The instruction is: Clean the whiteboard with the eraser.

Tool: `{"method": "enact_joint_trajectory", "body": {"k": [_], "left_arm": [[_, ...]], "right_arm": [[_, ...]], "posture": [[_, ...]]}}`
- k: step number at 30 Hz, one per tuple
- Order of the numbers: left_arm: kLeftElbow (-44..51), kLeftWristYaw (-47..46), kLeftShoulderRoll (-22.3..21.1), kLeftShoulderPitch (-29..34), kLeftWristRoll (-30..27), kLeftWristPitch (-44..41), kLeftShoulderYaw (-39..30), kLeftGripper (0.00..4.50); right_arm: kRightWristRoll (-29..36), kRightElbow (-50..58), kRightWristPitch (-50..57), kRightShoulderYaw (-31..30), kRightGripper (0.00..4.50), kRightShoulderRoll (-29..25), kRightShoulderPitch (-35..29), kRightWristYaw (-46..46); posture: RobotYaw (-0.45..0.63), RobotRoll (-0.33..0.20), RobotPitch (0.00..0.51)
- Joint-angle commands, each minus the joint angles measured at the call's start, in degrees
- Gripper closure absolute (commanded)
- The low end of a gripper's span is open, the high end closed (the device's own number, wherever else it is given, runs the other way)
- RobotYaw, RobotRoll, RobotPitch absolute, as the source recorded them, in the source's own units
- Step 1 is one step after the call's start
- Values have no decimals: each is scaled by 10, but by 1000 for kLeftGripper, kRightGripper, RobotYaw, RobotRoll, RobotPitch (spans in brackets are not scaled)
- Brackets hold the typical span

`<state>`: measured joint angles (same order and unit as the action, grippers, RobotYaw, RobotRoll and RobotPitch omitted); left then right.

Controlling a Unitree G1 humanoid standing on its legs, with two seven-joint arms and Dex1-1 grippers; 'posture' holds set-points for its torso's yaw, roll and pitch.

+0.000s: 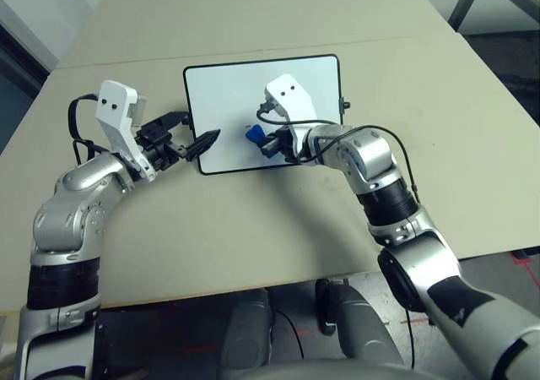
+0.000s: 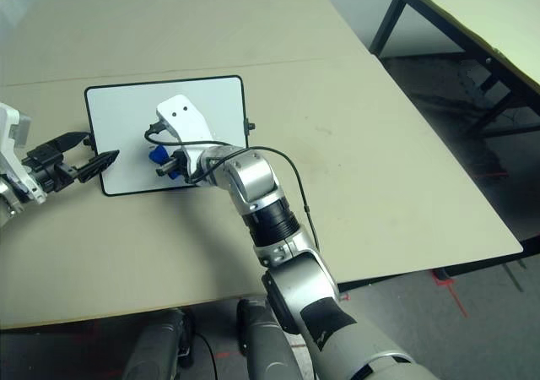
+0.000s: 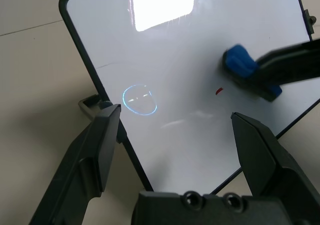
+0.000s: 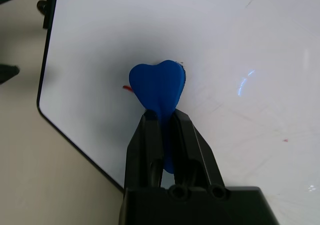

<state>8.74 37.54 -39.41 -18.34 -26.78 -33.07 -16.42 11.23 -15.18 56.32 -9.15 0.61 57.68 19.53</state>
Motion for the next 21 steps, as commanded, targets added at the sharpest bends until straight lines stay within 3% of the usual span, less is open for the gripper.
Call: {"method": "enact_joint_trajectory", "body": {"k": [1, 9, 17, 21], "left_arm": [[-2, 3, 2, 4, -1, -7, 10, 0], [1, 2, 3, 7, -4, -9, 10, 0], [11, -3, 7, 15, -7, -13, 10, 0], [18, -5, 9, 20, -9, -16, 9, 0]], "right_arm": [[-13, -10, 11, -3, 4352, 2, -18, -19], [0, 72, 70, -55, 4353, 14, -74, -2], [-8, -12, -1, -8, 4353, 39, -7, -22], [-7, -20, -8, -9, 4355, 48, -11, -24]], "posture": [[204, 0, 227], [207, 0, 235], [214, 0, 237], [218, 0, 239]]}}
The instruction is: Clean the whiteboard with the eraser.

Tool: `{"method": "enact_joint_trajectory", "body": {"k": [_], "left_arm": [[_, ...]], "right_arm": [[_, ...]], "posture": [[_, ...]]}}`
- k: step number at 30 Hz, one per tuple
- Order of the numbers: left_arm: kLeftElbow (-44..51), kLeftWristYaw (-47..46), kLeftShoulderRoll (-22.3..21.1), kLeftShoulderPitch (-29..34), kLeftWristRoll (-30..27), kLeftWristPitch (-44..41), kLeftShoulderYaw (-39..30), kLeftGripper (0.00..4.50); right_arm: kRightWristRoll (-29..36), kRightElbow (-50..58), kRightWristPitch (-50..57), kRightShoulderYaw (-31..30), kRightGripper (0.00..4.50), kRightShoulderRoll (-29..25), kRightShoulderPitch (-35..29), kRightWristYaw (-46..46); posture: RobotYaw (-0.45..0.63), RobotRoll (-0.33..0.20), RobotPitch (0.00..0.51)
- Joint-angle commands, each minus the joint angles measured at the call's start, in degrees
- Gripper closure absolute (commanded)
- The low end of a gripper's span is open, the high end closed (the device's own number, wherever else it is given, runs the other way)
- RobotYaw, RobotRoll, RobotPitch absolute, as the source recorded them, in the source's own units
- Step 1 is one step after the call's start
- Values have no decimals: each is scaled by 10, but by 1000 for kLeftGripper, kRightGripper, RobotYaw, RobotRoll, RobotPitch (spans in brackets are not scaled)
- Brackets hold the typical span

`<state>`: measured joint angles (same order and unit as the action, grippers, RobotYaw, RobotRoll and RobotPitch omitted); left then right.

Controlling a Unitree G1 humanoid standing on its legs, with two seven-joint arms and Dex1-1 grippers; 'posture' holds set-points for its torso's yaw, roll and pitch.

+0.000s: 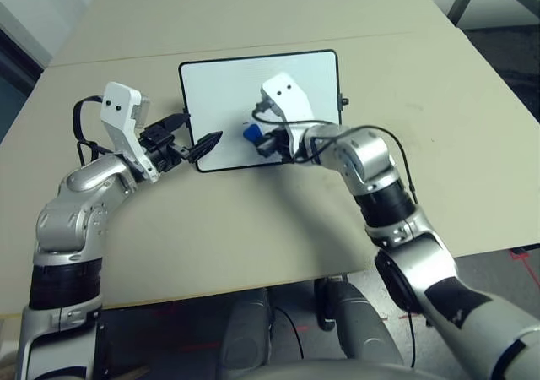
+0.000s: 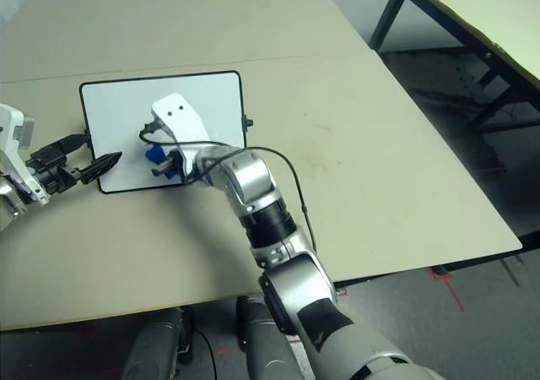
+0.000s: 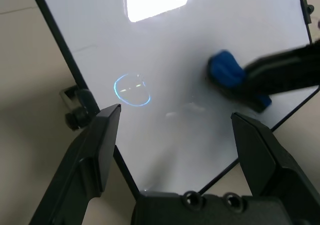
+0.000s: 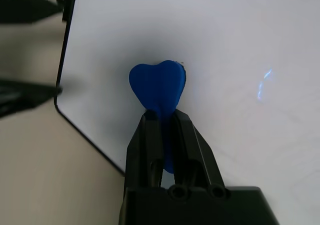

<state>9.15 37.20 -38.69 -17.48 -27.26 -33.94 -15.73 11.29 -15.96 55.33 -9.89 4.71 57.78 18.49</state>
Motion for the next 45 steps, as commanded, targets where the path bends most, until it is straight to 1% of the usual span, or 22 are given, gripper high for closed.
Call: {"method": "enact_joint_trajectory", "body": {"k": [1, 5, 9, 12, 16, 18, 21, 26, 28, 30, 33, 36, 39, 43, 45], "left_arm": [[15, -2, 2, 13, -5, -8, 2, 0], [19, -4, 2, 17, -6, -9, 0, 0], [23, -7, 3, 18, -8, -12, 1, 0], [23, -8, 3, 17, -9, -13, 2, 0], [25, -10, 5, 18, -9, -13, 4, 0], [25, -11, 6, 19, -9, -12, 4, 0], [26, -12, 8, 21, -9, -11, 5, 0], [24, -12, 11, 22, -9, -9, 5, 0], [24, -11, 12, 22, -8, -8, 6, 0], [23, -12, 13, 21, -8, -8, 6, 0], [23, -12, 14, 20, -7, -9, 7, 0], [23, -12, 14, 19, -7, -9, 7, 0], [25, -13, 13, 18, -8, -11, 7, 0], [26, -14, 13, 18, -8, -11, 6, 0], [26, -14, 13, 18, -8, -11, 6, 0]], "right_arm": [[-7, -6, 7, -7, 4356, 9, -18, -12], [1, 43, 48, -42, 4359, 11, -57, 1], [5, 67, 67, -58, 4363, 9, -72, 5], [4, 45, 52, -41, 4365, 13, -49, -1], [3, -8, 5, 0, 4366, 21, -3, -21], [5, -23, -6, 6, 4367, 23, 6, -24], [7, -17, 2, -2, 4368, 26, -1, -20], [17, 38, 48, -46, 4369, 25, -43, -5], [18, 39, 48, -46, 4372, 24, -41, -4], [18, 25, 33, -34, 4374, 27, -24, -9], [17, -23, -12, 1, 4375, 31, 19, -23], [18, -64, -40, 20, 4376, 33, 49, -27], [19, -60, -34, 13, 4377, 36, 43, -24], [25, -8, 3, -13, 4377, 42, 9, -18], [28, 11, 10, -17, 4377, 45, 4, -18]], "posture": [[218, 0, 241], [218, 0, 243], [219, 0, 243], [219, 0, 243], [218, 0, 242], [218, 0, 241], [218, 0, 242], [217, 0, 242], [217, 0, 241], [217, 0, 240], [219, 0, 239], [222, 0, 238], [225, 0, 238], [225, 0, 237], [225, 0, 237]]}}
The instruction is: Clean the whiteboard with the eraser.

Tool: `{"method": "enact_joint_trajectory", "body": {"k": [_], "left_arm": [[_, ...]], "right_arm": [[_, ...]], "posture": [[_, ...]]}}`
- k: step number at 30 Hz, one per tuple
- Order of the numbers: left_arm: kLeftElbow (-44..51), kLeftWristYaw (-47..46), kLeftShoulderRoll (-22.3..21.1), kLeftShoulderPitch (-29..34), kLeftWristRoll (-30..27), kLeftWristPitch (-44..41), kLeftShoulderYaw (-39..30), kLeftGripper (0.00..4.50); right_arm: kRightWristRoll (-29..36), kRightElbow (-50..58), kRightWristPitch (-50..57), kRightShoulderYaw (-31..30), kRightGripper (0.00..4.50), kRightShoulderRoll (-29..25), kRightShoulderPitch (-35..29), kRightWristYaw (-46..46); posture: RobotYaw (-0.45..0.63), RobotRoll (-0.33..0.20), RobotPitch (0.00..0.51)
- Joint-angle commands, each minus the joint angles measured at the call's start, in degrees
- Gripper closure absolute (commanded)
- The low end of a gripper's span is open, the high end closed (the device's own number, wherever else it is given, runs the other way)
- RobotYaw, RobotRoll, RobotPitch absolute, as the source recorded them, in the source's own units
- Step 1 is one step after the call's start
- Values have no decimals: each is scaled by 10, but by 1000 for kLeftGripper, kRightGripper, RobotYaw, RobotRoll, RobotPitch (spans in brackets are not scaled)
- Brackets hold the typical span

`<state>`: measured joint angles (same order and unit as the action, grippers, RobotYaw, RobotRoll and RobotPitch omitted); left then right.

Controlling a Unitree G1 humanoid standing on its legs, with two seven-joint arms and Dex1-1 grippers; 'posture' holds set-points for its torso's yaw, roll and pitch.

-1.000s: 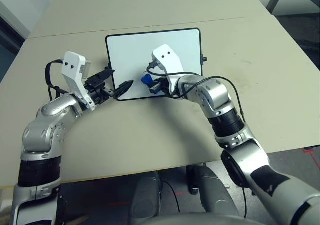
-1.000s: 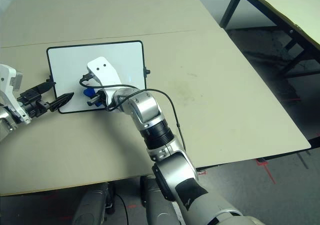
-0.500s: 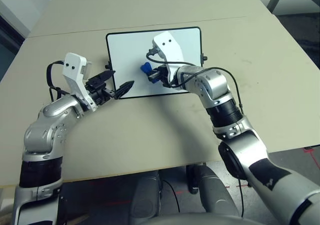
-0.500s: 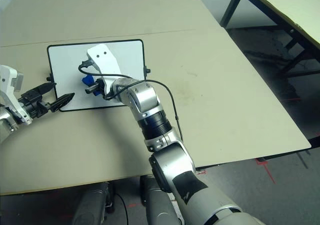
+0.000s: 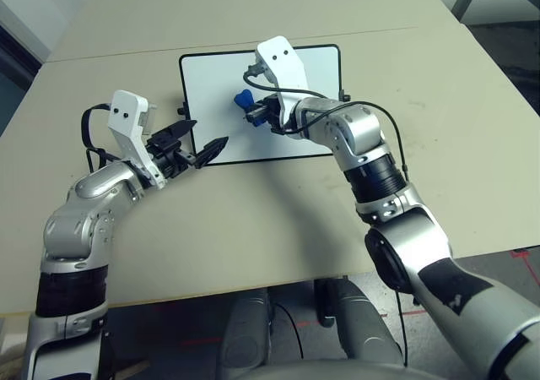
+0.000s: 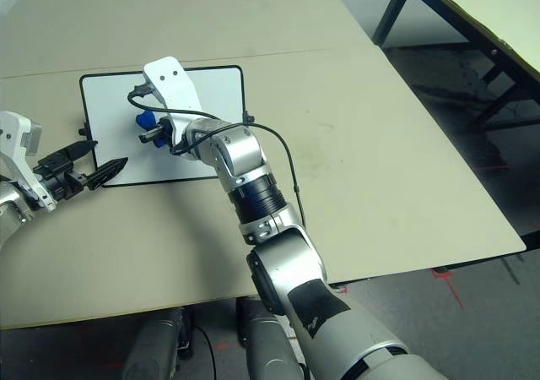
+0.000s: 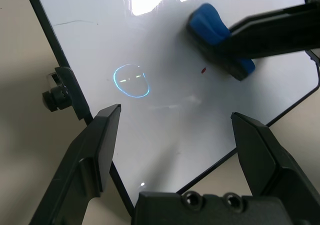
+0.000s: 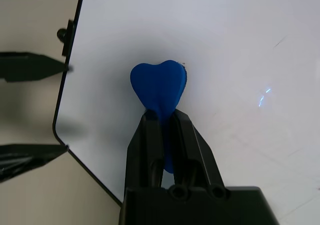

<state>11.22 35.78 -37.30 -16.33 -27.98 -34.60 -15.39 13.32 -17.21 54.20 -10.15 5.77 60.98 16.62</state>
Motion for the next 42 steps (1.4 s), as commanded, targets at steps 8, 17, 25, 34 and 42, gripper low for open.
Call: {"method": "enact_joint_trajectory", "body": {"k": [8, 17, 25, 34, 42], "left_arm": [[-2, 3, 0, 1, 1, 1, 6, 0], [6, 0, 1, 3, -1, -4, 6, 0], [5, -2, 2, 3, -1, -4, 6, 0], [4, -3, 3, 1, -1, -3, 7, 0], [1, -3, 5, 1, -1, -1, 8, 0]], "right_arm": [[3, -5, -11, -12, 4379, 39, -10, -1], [6, 4, 12, -40, 4383, 32, -35, 11], [2, -80, -90, 27, 4384, 35, 36, -23], [6, -13, -32, -31, 4386, 44, -36, -6], [6, -25, -36, -35, 4386, 38, -39, -9]], "posture": [[228, 0, 228], [230, 0, 234], [228, 0, 233], [227, 0, 235], [225, 0, 238]]}}
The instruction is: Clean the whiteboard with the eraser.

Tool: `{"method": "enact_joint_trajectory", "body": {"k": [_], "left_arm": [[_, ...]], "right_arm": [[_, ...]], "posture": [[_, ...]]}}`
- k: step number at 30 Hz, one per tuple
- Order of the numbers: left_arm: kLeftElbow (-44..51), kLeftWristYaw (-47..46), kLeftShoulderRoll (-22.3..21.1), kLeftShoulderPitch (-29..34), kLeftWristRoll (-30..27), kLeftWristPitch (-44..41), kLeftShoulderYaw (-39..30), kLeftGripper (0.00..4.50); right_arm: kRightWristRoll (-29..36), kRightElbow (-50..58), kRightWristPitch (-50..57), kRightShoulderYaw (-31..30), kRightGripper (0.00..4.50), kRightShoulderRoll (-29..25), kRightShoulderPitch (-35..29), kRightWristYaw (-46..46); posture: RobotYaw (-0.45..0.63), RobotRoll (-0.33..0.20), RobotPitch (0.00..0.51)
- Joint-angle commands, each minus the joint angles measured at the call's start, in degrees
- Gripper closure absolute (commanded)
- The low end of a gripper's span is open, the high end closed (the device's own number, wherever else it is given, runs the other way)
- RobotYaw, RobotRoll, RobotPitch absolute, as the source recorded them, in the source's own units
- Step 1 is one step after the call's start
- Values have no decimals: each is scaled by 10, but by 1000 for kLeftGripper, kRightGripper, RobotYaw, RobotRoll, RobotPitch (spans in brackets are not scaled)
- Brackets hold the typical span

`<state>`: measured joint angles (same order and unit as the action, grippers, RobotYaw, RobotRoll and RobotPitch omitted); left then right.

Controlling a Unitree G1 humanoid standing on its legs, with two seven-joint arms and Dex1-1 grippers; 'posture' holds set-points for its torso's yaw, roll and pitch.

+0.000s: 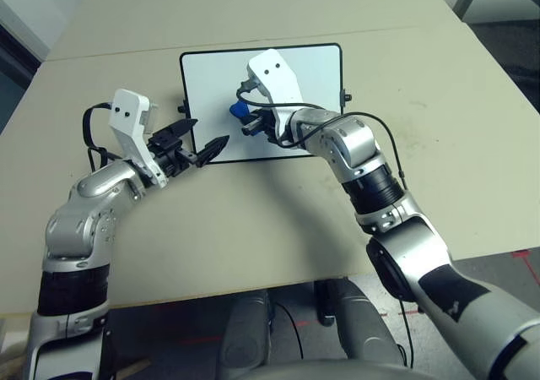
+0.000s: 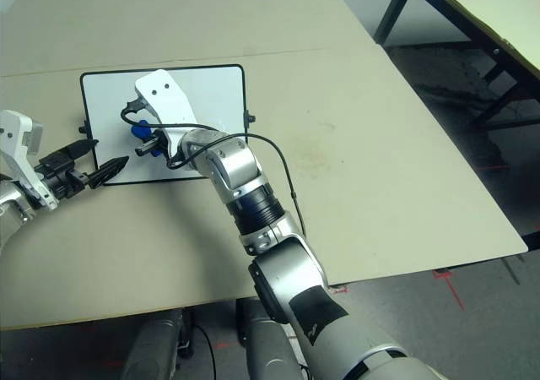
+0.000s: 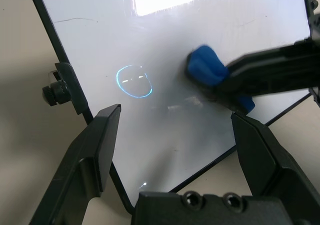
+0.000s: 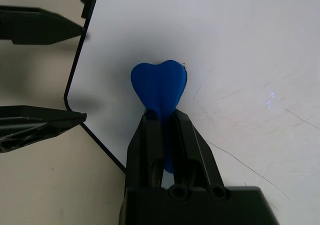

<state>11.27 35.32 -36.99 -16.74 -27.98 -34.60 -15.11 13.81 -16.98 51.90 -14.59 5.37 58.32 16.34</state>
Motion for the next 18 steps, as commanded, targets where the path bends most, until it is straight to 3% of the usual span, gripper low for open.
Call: {"method": "enact_joint_trajectory", "body": {"k": [1, 9, 18], "left_arm": [[0, 2, 2, 5, -1, -1, 5, 0], [-1, 2, 3, 4, -1, -1, 6, 0], [3, -1, 5, 3, -2, -3, 7, 0]], "right_arm": [[0, -42, -26, 22, 4386, 42, 0, -12], [7, -110, -104, 76, 4398, 48, 60, -37], [16, -18, -28, 3, 4399, 59, -22, -16]], "posture": [[225, 0, 238], [220, 0, 237], [221, 0, 238]]}}
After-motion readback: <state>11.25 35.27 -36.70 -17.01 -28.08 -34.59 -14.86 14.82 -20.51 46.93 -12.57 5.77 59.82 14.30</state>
